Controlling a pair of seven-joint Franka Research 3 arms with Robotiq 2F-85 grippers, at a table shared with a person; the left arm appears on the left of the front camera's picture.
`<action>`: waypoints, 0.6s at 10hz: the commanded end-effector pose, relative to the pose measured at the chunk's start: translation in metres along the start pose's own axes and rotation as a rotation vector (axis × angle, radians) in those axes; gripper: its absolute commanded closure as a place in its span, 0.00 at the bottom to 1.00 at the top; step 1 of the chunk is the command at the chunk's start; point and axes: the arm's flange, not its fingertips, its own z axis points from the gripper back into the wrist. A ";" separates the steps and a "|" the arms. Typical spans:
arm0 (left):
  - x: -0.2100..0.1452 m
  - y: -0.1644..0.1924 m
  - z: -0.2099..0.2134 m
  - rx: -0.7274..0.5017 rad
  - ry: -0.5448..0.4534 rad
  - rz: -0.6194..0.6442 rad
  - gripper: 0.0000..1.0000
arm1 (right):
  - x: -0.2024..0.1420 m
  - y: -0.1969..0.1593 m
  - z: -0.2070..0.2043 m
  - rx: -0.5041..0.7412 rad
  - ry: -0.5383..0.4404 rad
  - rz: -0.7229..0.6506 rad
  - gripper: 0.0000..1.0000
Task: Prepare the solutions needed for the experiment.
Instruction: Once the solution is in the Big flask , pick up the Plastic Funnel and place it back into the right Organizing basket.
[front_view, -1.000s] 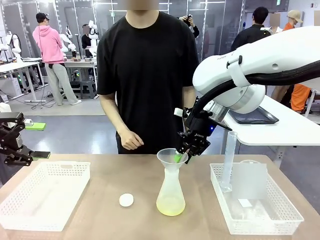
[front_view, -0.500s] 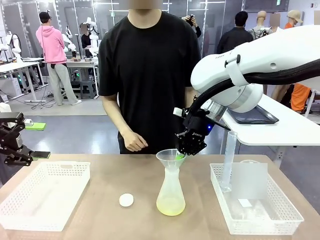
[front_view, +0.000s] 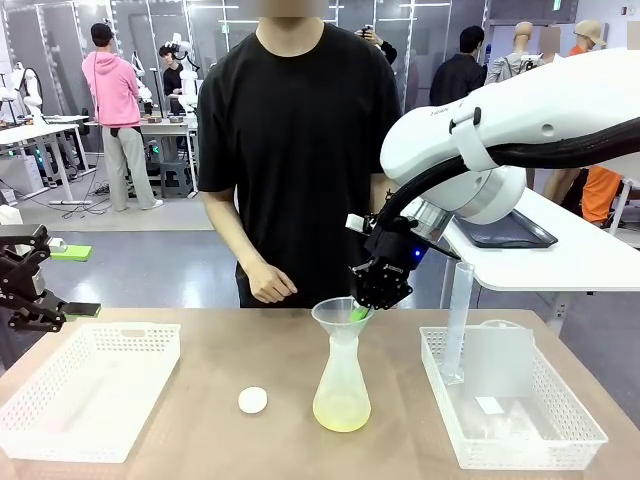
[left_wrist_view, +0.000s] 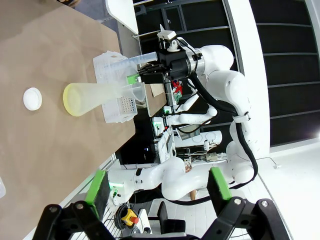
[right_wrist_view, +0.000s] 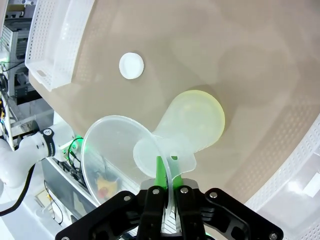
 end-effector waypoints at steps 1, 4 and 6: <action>0.001 -0.001 -0.001 -0.018 0.002 -0.003 0.00 | -0.012 0.004 0.006 -0.006 -0.022 -0.014 1.00; 0.001 -0.001 -0.001 -0.018 0.002 -0.003 0.00 | -0.021 0.013 0.021 0.008 -0.094 0.056 1.00; 0.001 -0.001 -0.001 -0.018 0.002 -0.003 0.00 | -0.025 0.017 0.030 0.011 -0.144 0.098 1.00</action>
